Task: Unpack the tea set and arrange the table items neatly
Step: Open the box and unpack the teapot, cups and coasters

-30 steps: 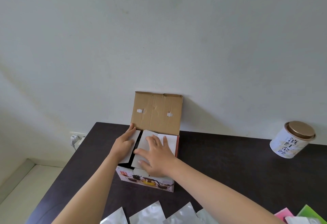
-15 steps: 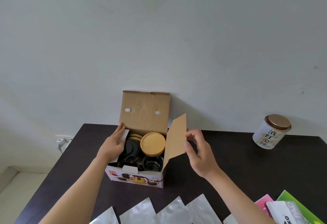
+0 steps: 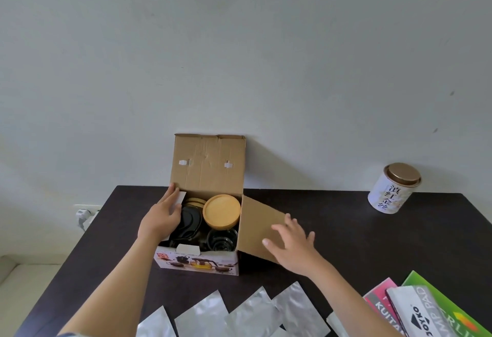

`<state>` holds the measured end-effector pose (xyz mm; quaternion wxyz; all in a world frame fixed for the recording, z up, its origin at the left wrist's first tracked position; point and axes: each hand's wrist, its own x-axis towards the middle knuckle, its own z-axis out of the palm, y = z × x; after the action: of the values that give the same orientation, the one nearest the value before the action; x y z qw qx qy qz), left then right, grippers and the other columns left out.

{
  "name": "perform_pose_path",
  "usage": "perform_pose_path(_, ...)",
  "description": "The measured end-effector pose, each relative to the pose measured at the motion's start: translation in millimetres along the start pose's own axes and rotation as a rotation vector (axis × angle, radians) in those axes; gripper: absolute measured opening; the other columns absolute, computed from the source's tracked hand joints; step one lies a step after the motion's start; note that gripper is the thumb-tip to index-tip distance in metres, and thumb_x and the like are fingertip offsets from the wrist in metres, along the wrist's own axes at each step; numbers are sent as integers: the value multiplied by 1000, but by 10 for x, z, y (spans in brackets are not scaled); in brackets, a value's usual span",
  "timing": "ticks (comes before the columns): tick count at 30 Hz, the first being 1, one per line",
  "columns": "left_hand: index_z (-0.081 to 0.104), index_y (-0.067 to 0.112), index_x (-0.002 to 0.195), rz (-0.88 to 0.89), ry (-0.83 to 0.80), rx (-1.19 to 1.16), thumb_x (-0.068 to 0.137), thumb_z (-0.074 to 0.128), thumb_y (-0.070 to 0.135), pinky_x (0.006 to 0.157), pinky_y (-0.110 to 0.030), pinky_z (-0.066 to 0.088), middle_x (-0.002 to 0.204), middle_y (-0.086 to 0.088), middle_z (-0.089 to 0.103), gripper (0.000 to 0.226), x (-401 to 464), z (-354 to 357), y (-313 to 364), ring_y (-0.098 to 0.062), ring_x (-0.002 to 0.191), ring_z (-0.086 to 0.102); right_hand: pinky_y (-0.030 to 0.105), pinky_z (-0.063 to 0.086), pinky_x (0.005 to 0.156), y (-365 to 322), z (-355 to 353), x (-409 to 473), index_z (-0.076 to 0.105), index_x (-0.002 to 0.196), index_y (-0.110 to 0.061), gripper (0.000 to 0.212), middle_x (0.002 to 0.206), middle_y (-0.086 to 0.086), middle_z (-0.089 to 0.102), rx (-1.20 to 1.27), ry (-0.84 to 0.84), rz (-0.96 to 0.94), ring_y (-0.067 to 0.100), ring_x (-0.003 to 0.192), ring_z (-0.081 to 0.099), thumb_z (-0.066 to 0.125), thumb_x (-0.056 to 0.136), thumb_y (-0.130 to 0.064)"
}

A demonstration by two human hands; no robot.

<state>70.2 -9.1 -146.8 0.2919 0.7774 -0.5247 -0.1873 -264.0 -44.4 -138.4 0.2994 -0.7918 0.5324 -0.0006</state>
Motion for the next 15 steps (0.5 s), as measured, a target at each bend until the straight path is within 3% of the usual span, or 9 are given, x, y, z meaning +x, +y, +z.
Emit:
perform_pose_path(7,31,34,147,-6,0,-12,97,43,27,86,-28,44,150,35,12,52,-1,-3,-3,-11,127,47,53,7,118,-580,325,198,-9,151,-32,76,161,8,-8,216,-53,-122,26,147,-8,35,95,-59)
perform_pose_path(12,31,28,147,6,0,-5,96,47,33,85,-26,41,153,29,13,54,0,-19,17,-11,127,46,48,18,117,-768,708,357,-12,149,-40,70,160,11,-11,291,93,-105,28,148,-6,18,91,-67)
perform_pose_path(15,29,29,148,-1,5,27,95,48,35,78,-24,41,153,30,11,57,7,-13,23,-10,124,48,42,28,115,-748,802,368,-4,150,-38,89,161,8,-2,306,220,-121,23,148,1,-5,72,-80)
